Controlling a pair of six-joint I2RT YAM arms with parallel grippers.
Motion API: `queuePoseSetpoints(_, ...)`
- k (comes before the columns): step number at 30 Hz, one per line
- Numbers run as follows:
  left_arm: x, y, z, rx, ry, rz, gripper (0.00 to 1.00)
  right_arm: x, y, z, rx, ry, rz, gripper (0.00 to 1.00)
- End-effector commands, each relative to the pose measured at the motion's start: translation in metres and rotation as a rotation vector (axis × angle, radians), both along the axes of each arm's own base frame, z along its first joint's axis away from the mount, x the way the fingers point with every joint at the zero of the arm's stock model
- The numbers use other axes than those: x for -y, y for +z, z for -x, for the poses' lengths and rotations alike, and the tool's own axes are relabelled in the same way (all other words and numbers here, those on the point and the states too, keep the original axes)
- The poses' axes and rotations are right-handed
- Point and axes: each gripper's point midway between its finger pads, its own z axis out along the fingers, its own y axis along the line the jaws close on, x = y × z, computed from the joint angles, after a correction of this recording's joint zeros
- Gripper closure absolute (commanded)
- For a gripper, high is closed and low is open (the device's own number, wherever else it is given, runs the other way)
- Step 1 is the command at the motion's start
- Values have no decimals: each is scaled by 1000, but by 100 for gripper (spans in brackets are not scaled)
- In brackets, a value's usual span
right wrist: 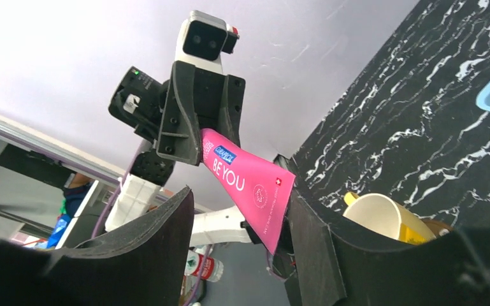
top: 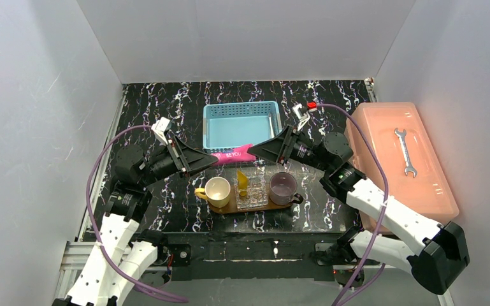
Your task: Prepare toiletry sets of a toothbrush and toothpaste on the tray
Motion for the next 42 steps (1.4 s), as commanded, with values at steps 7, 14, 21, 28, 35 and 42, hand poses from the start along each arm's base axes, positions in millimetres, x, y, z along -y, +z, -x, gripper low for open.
queuePoseSetpoints(7, 1, 21, 13, 95, -53, 21, 100, -4, 29, 17, 26, 122, -141, 43)
queuePoseSetpoints(14, 3, 23, 15, 117, -82, 12, 100, -8, 28, 19, 12, 158, -141, 50)
queuePoseSetpoints(21, 5, 21, 15, 127, -104, -1, 100, -16, 24, 27, 4, 221, -140, 59)
queuePoseSetpoints(28, 6, 17, 12, 125, -117, -12, 100, -19, 24, 33, 8, 258, -139, 96)
queuePoseSetpoints(35, 6, 2, 7, 83, -110, -35, 58, -16, 23, 32, 34, 221, -103, 99)
queuePoseSetpoints(42, 5, -11, 9, 49, -112, -76, 33, -11, 25, 29, 79, 170, -36, 99)
